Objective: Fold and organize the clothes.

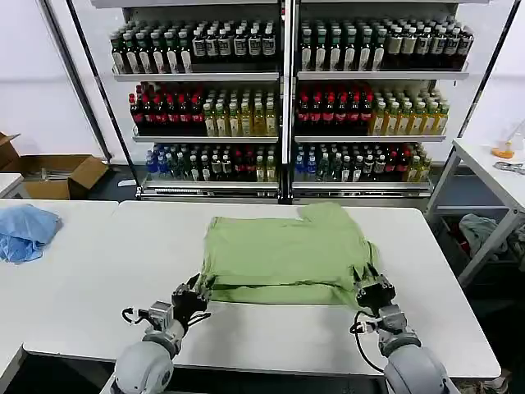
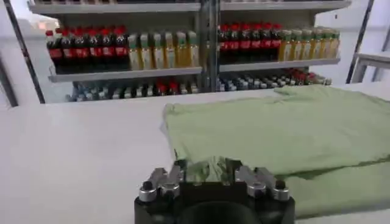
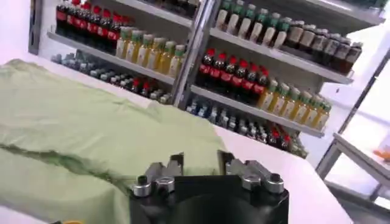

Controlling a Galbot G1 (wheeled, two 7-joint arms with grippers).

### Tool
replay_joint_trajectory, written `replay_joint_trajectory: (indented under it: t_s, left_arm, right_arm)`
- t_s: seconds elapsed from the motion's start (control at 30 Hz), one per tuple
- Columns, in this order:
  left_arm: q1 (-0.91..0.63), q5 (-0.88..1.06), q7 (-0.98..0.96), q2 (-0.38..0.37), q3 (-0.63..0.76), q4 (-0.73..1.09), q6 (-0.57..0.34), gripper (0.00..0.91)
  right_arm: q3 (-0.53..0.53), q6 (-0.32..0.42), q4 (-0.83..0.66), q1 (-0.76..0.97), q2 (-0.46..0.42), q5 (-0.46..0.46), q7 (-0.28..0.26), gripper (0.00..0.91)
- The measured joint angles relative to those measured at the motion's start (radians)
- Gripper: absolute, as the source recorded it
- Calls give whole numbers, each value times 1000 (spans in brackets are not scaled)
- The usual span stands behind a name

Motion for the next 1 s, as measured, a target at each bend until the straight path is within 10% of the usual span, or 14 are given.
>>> replay_joint_trajectory:
  t_s: [0.27,0.4,0.5,1.0]
  left_arm:
    - [10,2,-6,-9,0,15,0,907]
    - [2,2,-13,-16,8,31,4,202]
    - [-5,2,-15,-21,12,45,7,20]
    - [-5,-36,4,-12,2,58,-1,20]
  right_arm:
    - [55,-52,8,-63,21,94,16,907]
    - [57,-80,-16,-63,32,141,21,20]
    - [51,-89,-32,-57,38,168,22,0]
    - [39,-85,-44,-67,22,217,2,0]
